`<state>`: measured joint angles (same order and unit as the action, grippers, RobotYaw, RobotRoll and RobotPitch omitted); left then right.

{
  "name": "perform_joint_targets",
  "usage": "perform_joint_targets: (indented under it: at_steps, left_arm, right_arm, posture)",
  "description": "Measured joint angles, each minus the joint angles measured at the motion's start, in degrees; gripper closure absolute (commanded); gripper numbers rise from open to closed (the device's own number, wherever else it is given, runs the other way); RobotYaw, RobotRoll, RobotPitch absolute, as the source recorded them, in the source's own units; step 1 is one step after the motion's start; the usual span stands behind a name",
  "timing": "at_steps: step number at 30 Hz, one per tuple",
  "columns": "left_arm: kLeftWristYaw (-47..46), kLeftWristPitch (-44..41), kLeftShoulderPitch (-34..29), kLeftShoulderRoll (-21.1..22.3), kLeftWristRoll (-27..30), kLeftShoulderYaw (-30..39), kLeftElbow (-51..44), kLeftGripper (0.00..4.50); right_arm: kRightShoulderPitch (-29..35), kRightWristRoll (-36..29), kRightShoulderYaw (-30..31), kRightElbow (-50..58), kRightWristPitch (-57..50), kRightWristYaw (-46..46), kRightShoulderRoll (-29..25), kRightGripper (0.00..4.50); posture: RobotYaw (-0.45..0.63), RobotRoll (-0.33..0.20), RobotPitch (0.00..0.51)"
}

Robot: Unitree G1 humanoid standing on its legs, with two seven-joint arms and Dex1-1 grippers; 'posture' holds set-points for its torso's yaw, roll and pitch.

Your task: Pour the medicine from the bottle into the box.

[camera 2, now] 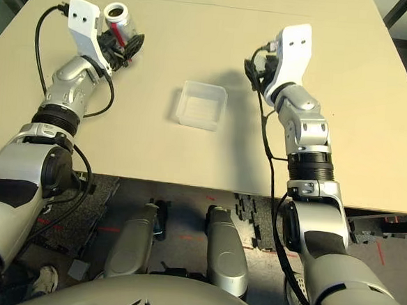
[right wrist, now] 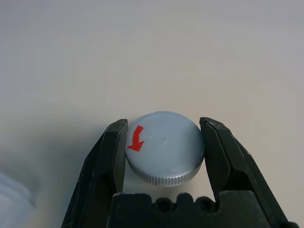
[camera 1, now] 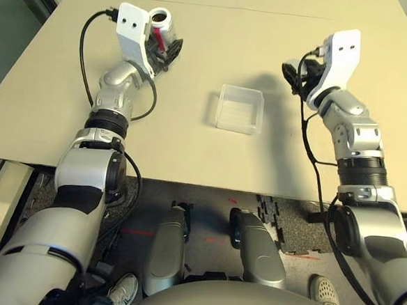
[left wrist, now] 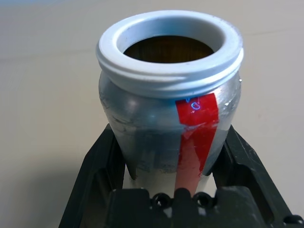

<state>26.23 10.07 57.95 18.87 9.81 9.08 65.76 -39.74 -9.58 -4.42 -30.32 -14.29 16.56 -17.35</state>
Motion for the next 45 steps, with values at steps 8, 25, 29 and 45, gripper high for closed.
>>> perform_joint_targets:
  at_steps: [8, 25, 29, 45]
  left_arm:
    - [-0.5, 0.8, 0.5, -0.3, -0.6, 0.4, 0.7, 1.78]
    - [-14.8, 15.0, 21.2, 11.6, -36.4, -27.7, 5.1, 1.78]
    - [-22.6, 22.8, 28.9, 8.7, -53.4, -43.2, 4.2, 1.78]
    - [-40.8, 28.4, 30.6, 0.1, -79.1, -67.4, 7.9, 1.78]
  right_arm:
    - [0.0, 0.8, 0.0, -1.9, 1.6, 0.8, 0.5, 1.22]
    - [19.4, -9.6, 2.7, 49.6, -42.5, 21.9, -30.1, 0.00]
    - [20.0, -13.4, 5.6, 56.7, -47.6, 24.9, -31.4, 0.00]
    - [11.8, -9.3, 14.8, 49.8, -44.1, 17.0, -17.6, 0.00]
  posture:
    - [-0.04, 0.000, 0.179]
    - [-0.04, 0.000, 0.168]
    - [-0.05, 0.000, 0.157]
    - [-0.10, 0.000, 0.164]
